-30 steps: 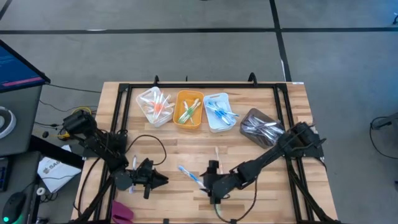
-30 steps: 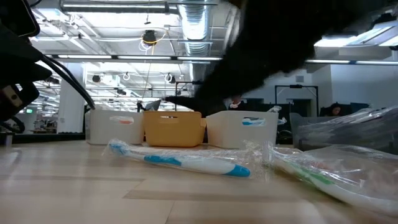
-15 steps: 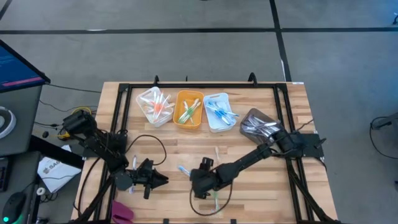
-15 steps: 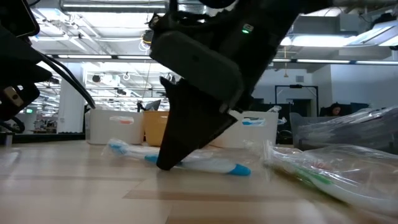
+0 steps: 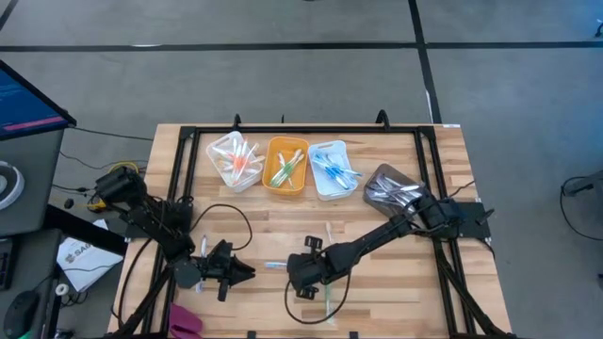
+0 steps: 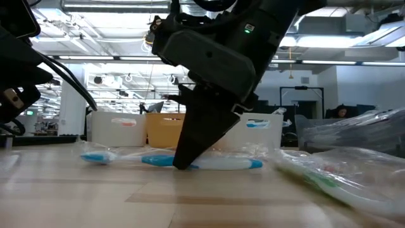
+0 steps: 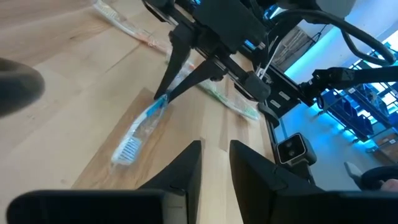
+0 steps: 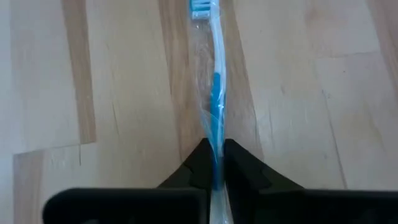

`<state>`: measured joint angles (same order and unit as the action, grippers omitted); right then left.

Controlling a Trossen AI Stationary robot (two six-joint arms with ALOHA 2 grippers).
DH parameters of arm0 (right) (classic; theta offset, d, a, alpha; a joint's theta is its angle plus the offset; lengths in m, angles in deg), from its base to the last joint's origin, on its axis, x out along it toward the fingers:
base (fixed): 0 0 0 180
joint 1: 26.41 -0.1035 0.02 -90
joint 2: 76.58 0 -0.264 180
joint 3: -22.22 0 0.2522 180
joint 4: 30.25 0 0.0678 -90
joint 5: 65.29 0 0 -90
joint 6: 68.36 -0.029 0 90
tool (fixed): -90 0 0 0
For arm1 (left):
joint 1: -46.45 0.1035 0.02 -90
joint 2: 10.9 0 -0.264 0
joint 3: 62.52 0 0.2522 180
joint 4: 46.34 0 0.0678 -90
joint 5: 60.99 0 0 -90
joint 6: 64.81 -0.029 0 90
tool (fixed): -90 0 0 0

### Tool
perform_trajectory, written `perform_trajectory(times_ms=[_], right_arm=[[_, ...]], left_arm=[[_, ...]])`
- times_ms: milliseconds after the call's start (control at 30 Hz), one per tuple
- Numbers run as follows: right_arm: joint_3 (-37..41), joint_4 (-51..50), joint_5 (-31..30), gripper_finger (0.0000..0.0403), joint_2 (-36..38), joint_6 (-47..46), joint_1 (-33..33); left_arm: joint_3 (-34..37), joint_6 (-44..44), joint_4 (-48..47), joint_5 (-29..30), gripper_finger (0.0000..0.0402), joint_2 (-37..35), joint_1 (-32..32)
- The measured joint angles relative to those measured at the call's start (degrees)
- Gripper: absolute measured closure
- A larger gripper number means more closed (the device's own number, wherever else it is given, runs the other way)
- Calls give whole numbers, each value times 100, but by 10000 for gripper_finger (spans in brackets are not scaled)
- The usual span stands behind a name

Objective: Pick & Place Toothbrushes
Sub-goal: Put the white blue toothbrush into the right white bin

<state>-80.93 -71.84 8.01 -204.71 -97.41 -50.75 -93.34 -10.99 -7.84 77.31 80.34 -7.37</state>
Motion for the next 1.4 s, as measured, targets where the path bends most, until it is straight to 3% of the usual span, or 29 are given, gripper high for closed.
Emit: perform_trajectory(times_ms=[167, 300, 433, 633, 833, 967, 1067, 1200, 1400], right_arm=[[-282, -538, -95, 381, 10, 28, -31], [-826, -1509, -688, 393, 8, 86, -189], [-1449, -3259, -1791, 385, 89, -342, -355], [-2554, -6338, -2955, 394, 91, -1517, -282], [-2683, -6212, -2980, 393, 703, -1216, 283], [-2123, -5795, -2759, 394, 1269, -1198, 939], [-1757, -6276, -2487, 394, 1672, -1703, 1405], [-1188, -6043, -2078, 388, 1936, -1660, 2011], [-990, -5687, -1607, 394, 1863, -1220, 2621]], left_arm=[[0, -1, -23, 2, 325, 0, -1], [0, 0, -36, 3, 325, 0, -2], [0, 0, -38, 21, 325, 0, 0], [-2, -1, -40, 19, 325, 0, -1], [-2, -74, -43, 5, 325, 0, -12], [-4, -132, -51, -8, 325, 0, -42], [-4, -140, -47, -5, 325, 0, -37], [-4, -151, -45, -3, 325, 0, 91], [-2, -153, -43, 10, 325, 0, 261]])
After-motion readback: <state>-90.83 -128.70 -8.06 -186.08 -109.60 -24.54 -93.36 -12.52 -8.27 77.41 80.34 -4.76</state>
